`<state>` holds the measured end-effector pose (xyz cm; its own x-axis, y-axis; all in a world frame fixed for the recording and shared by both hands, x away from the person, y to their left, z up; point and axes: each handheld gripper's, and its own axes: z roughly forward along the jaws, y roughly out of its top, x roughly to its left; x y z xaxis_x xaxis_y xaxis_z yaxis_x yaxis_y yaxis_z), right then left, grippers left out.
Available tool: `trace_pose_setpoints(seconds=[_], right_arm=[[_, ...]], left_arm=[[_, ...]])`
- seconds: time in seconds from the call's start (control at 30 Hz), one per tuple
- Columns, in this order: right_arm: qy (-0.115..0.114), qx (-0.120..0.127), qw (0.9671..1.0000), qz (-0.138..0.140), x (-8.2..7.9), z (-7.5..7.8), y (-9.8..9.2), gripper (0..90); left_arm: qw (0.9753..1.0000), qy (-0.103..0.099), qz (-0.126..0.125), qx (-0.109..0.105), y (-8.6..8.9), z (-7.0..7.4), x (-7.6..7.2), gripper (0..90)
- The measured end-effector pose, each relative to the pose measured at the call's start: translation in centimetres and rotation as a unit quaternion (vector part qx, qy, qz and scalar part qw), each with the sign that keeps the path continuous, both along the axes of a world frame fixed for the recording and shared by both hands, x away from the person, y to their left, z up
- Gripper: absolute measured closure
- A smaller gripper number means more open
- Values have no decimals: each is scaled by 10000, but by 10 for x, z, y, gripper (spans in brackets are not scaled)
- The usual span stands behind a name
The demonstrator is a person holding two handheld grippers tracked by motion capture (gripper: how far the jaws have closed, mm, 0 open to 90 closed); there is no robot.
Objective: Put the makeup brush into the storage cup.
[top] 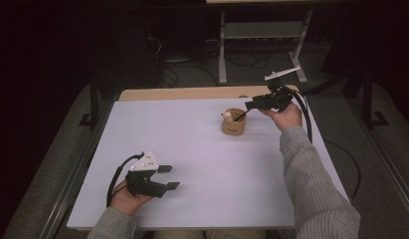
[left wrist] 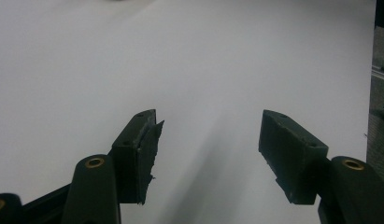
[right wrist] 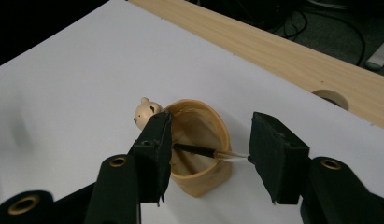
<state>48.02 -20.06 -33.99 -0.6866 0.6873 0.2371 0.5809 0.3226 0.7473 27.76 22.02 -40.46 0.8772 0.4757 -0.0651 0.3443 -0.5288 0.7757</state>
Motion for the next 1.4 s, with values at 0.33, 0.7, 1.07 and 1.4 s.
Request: trace_pose_setpoints(seconds=[0.33, 0.7, 1.07, 1.4], right_arm=[[-62, 80, 9999, -78, -14, 1, -12, 419], [-133, 114, 9998, -99, -28, 0, -22, 374], [-188, 116, 9997, -94, -43, -2, -25, 324], [-257, 107, 9996, -52, -54, -4, -29, 302]], left_arm=[[10000, -59, -41, 58, 0, 1, 0, 369], [10000, -54, 51, 31, 1, 1, 1, 346], [9999, -88, 45, 69, 1, 1, 2, 331], [9999, -59, 109, 77, 1, 0, 2, 316]])
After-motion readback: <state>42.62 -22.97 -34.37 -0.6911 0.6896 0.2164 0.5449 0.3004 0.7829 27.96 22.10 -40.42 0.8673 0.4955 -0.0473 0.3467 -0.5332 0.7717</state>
